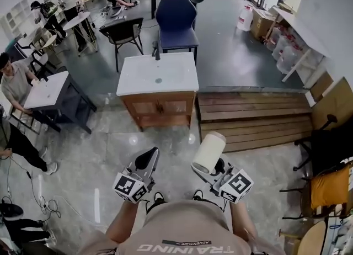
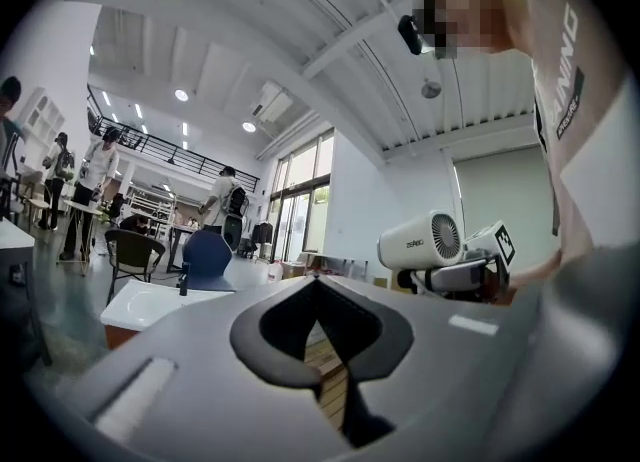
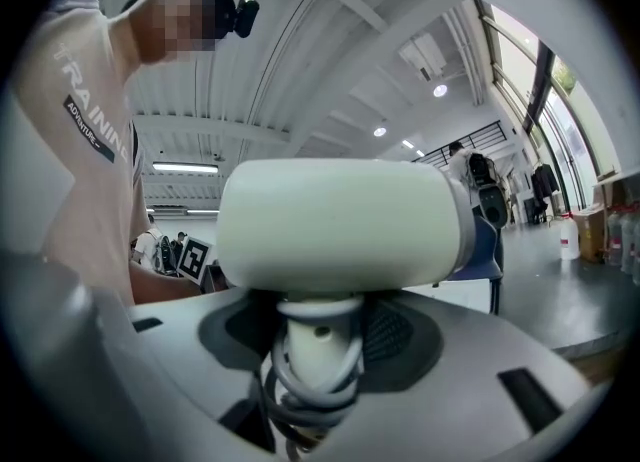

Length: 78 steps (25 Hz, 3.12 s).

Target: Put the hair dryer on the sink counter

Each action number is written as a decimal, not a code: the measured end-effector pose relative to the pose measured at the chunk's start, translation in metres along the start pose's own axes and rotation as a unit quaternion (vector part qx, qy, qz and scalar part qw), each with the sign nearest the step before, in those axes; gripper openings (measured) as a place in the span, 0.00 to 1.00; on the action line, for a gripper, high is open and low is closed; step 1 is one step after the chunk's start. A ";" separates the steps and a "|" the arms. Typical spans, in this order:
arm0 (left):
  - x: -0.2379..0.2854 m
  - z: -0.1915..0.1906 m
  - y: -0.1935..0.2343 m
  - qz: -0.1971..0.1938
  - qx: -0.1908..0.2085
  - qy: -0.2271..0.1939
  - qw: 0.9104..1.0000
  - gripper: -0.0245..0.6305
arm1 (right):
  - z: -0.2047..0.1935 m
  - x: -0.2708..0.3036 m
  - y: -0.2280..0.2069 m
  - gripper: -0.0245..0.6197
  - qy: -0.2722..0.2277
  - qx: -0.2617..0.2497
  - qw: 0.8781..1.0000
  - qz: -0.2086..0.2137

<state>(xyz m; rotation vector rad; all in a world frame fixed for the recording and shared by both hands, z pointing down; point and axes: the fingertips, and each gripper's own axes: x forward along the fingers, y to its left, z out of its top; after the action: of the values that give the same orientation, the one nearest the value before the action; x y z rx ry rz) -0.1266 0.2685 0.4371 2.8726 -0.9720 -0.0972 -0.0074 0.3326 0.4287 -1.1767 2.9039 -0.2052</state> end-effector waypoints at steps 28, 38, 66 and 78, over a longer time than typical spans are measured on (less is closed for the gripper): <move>0.009 -0.022 -0.035 0.012 0.002 0.027 1.000 0.05 | -0.018 -0.019 -0.023 0.38 0.012 0.038 0.999 0.010; 0.023 -0.023 -0.006 -0.030 -0.001 0.013 0.999 0.05 | -0.026 0.012 -0.019 0.38 0.030 0.015 0.999 -0.019; 0.198 -0.011 0.043 -0.015 0.017 0.025 0.999 0.05 | -0.006 0.028 -0.202 0.38 0.003 0.018 1.000 -0.015; 0.251 -0.016 0.060 0.027 -0.024 0.025 0.999 0.05 | -0.010 0.037 -0.270 0.38 0.014 0.034 0.999 0.026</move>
<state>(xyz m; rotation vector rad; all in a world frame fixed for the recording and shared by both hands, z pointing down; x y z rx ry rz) 0.0383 0.0699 0.4537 2.7880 -1.0224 -0.0428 0.1525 0.1163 0.4727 -1.0959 2.9221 -0.3206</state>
